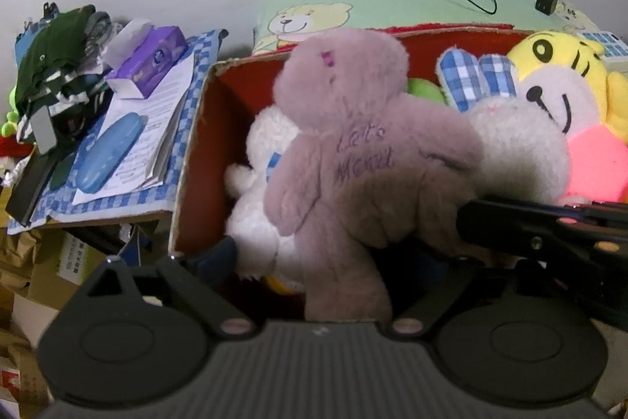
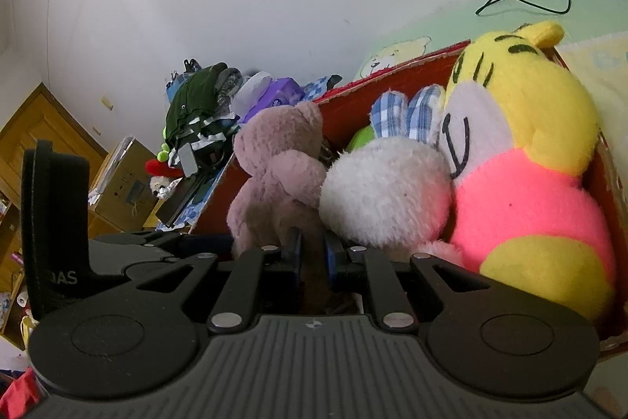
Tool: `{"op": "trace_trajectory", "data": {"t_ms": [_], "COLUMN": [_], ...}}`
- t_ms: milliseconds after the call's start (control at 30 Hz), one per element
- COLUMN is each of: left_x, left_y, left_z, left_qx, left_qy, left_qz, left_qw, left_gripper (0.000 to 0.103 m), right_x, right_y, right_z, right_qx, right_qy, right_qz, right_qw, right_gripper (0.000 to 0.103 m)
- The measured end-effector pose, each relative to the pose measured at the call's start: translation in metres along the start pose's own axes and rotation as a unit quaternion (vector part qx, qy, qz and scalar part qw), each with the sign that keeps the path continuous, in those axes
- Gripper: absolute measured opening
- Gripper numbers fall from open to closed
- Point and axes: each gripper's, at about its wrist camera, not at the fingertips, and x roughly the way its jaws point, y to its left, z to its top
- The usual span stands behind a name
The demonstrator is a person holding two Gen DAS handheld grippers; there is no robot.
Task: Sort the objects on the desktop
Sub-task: 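Lower the teddy bear into the box beside the white bunnies, right gripper, then open the right gripper and withdraw it from the box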
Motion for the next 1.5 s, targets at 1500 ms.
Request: {"op": "trace_trajectory", "data": {"t_ms": [1500], "left_x": [0.008], "left_y": [-0.019], "left_z": [0.006], "left_qx": [0.016], "left_qy": [0.026], "left_qz": [0.089], "left_qw": [0.9956], "left_gripper": [0.092], "right_x": [0.014], "right_y": [-0.001], "right_z": [0.004], "right_qx": [-0.015], "right_qy": [0.032], "right_qz": [-0.006], "right_qw": [0.999], "right_gripper": [0.016]}}
